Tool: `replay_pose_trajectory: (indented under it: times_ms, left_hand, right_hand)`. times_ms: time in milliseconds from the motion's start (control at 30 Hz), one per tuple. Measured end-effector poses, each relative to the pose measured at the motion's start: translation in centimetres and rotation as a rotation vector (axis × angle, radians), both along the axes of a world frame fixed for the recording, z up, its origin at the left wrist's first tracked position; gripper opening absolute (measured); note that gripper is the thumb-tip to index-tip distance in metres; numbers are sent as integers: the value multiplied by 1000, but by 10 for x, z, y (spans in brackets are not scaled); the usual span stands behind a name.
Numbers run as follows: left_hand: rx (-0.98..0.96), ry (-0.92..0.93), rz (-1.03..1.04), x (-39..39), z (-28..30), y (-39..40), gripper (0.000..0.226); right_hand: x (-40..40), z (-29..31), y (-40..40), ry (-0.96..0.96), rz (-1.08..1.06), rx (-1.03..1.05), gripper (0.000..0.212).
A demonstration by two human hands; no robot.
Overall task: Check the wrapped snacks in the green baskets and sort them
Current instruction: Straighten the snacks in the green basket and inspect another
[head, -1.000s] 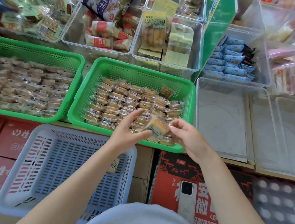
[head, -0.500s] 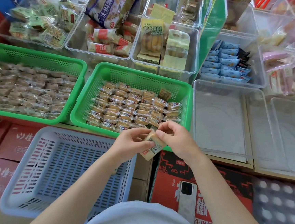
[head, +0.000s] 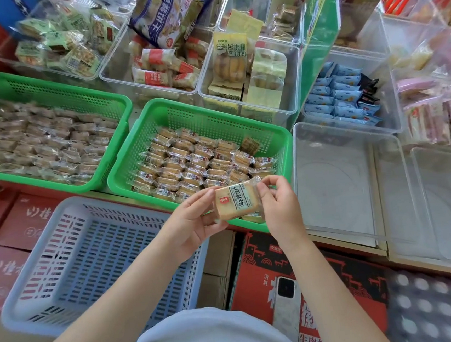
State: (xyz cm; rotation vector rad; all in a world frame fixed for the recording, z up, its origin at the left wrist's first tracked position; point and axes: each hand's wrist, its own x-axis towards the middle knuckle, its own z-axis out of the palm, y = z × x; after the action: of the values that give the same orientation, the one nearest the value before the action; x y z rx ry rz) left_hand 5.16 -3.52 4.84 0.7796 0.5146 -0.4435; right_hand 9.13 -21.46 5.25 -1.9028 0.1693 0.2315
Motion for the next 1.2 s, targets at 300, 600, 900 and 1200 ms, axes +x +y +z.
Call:
replay_pose_trajectory:
  times_ms: [300,600,900,1200]
  left_hand:
    - [37,39,36,3,-4,-2,25]
    - [460,-109,-63,-2,-5,-5,40]
    - [896,-195,-28,-1,-22,-5,6]
    - [966,-258,-82,4,-20,2,8]
  right_hand:
    - [-3,7,-4,381,-29,615,33]
    - [0,0,1,387,-330,530,23]
    - [-4,-10,4,421,-330,573,19]
    - [2,-10,-3,403,-56,329,21]
